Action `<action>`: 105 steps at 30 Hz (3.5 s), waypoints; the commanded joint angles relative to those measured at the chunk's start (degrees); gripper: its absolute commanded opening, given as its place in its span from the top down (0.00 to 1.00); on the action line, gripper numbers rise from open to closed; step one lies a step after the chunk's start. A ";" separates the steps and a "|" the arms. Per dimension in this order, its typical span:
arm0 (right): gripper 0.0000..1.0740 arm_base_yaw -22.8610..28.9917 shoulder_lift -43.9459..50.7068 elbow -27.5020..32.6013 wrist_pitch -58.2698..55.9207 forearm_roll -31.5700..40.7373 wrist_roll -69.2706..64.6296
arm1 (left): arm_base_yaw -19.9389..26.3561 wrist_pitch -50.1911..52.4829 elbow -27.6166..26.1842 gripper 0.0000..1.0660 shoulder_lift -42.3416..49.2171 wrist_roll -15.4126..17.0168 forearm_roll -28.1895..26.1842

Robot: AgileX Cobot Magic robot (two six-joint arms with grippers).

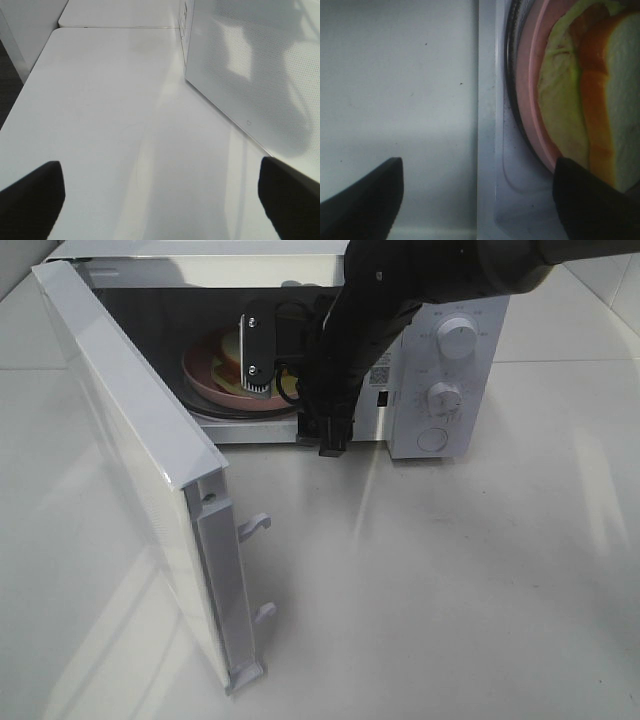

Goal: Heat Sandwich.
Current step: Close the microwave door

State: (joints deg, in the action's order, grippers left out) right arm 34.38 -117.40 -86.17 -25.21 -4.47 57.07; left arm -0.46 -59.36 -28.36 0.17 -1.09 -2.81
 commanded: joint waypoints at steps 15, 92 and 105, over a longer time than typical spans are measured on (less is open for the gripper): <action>0.29 -0.17 14.44 16.33 3.50 0.29 -0.69 | 0.29 0.46 0.11 0.05 1.55 0.06 -0.17; 0.29 -1.83 90.41 48.93 -39.82 0.00 -57.41 | 0.29 0.46 0.11 0.05 1.55 0.06 -0.17; 0.29 -15.53 101.13 53.69 -39.42 -0.06 -56.49 | 0.29 0.46 0.11 0.05 1.55 0.06 -0.17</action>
State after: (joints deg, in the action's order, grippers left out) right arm 19.37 -16.79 -32.77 -65.03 -4.47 0.00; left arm -0.46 -59.36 -28.36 0.17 -1.09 -2.81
